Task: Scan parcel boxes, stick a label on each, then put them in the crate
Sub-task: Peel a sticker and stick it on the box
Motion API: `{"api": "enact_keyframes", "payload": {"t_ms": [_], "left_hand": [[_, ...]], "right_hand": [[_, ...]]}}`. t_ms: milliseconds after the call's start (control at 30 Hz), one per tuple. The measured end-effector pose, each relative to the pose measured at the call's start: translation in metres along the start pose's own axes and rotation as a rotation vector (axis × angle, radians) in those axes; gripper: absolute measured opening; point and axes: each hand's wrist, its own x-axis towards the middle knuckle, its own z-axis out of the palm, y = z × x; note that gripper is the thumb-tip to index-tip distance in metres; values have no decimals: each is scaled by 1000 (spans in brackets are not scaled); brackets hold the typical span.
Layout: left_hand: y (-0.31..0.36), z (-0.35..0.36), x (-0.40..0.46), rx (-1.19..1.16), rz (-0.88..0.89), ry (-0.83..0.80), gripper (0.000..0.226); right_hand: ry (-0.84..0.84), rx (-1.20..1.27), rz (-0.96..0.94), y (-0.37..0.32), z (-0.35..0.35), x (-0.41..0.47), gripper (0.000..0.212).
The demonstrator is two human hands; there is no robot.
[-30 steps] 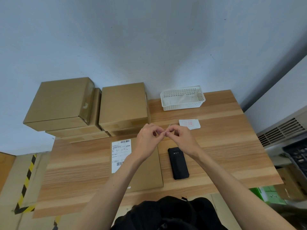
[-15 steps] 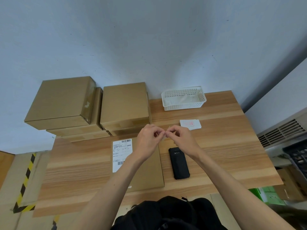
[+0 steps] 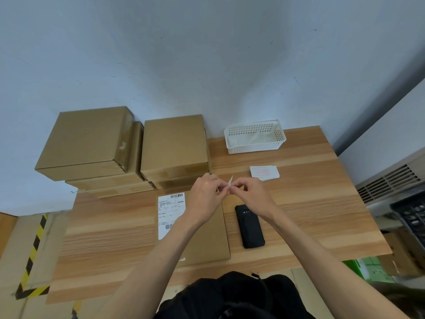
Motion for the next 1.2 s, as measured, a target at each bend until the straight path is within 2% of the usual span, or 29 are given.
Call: {"api": "enact_keyframes", "payload": {"t_ms": [367, 467, 733, 1200], "left_hand": [[-21, -21, -10, -132, -124, -1, 17], [-31, -36, -10, -248, -243, -25, 18], [-64, -61, -2, -599, -541, 46, 12], [-50, -7, 60, -620, -834, 405, 10]], "right_hand": [[46, 85, -15, -26, 33, 1, 16], [61, 127, 57, -32, 44, 3, 17], [179, 119, 190, -28, 39, 6, 12], [188, 129, 331, 58, -54, 84, 15]]}}
